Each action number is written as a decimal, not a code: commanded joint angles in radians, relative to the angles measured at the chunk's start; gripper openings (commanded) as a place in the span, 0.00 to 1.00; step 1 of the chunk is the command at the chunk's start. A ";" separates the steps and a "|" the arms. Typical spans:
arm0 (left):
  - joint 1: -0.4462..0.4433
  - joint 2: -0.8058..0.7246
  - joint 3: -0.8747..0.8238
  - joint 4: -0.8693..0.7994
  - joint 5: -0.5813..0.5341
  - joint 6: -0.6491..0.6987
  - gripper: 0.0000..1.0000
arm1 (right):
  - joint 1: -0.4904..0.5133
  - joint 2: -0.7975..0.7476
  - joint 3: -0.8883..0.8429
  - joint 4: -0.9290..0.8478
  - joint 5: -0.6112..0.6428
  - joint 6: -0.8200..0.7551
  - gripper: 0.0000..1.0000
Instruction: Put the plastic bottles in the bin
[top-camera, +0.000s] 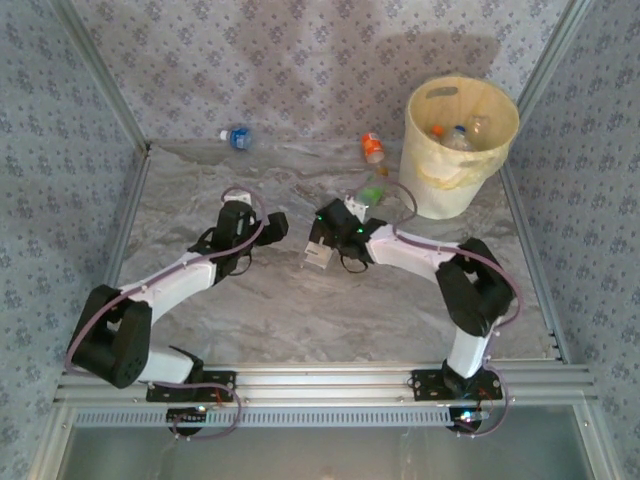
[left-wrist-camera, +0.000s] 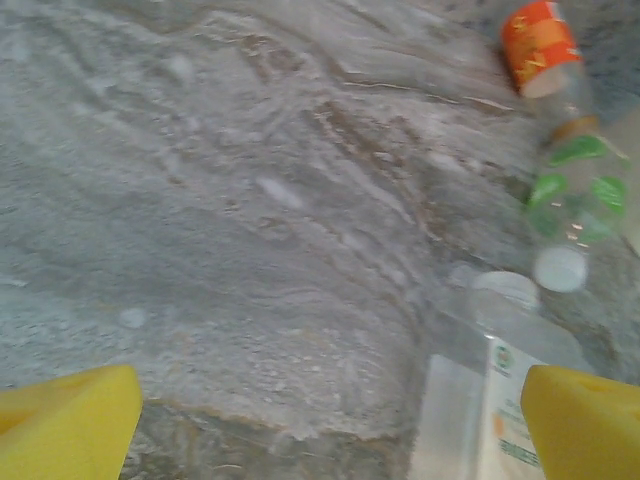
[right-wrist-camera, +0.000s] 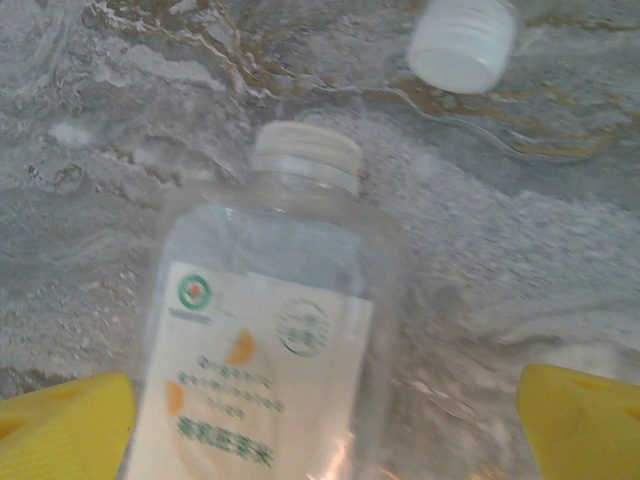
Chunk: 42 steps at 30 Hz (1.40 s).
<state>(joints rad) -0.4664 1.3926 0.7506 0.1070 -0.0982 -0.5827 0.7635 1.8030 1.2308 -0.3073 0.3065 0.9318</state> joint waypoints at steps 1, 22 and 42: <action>0.007 0.032 0.041 -0.047 -0.046 -0.041 0.98 | 0.024 0.049 0.088 -0.115 0.105 0.059 1.00; 0.016 0.151 0.091 -0.130 -0.023 -0.086 0.98 | 0.028 0.209 0.175 -0.109 -0.003 -0.007 1.00; 0.015 0.135 0.092 -0.151 -0.030 -0.069 0.98 | 0.011 0.025 -0.067 0.101 0.042 -0.159 0.76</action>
<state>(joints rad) -0.4580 1.5410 0.8181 -0.0299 -0.1207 -0.6563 0.7830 1.8984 1.2148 -0.2604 0.3069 0.8536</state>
